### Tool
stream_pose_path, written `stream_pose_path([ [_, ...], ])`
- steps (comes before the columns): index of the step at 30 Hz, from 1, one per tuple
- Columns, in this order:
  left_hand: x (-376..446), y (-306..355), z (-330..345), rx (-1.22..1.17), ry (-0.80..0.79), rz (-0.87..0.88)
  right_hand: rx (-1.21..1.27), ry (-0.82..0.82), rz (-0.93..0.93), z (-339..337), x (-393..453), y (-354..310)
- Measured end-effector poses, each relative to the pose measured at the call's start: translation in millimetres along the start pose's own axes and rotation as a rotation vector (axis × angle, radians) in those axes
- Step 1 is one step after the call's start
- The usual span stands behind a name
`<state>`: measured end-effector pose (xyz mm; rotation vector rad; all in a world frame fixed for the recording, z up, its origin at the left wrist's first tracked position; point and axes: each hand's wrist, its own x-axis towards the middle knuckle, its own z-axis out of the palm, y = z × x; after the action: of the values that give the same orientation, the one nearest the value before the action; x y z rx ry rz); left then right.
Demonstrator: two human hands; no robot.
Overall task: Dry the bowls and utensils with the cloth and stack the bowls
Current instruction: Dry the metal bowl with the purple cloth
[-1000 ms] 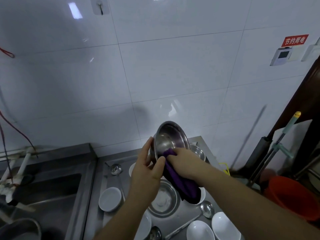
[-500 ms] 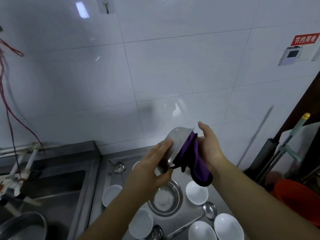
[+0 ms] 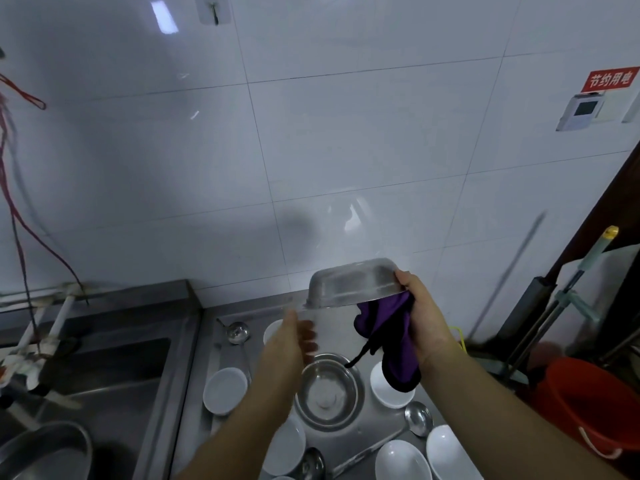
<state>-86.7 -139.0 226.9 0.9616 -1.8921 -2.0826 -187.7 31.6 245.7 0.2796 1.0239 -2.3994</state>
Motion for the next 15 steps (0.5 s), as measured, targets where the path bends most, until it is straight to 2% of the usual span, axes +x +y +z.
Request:
stream_pose_path([
  [2, -5, -2, 7, -0.278, -0.096, -0.139, 0.004, 0.003, 0.009, -3, -1, 8],
  [7, -10, 10, 13, -0.847, -0.148, -0.189, -0.066, 0.035, 0.035, -12, -7, 29],
  [11, -7, 21, 12, -0.921, -0.149, -0.189, -0.123, 0.049, 0.046, -13, -19, 36],
  [15, -1, 40, 1, -0.901, -0.143, -0.081, -0.230, 0.088, 0.244, -22, -32, 43],
])
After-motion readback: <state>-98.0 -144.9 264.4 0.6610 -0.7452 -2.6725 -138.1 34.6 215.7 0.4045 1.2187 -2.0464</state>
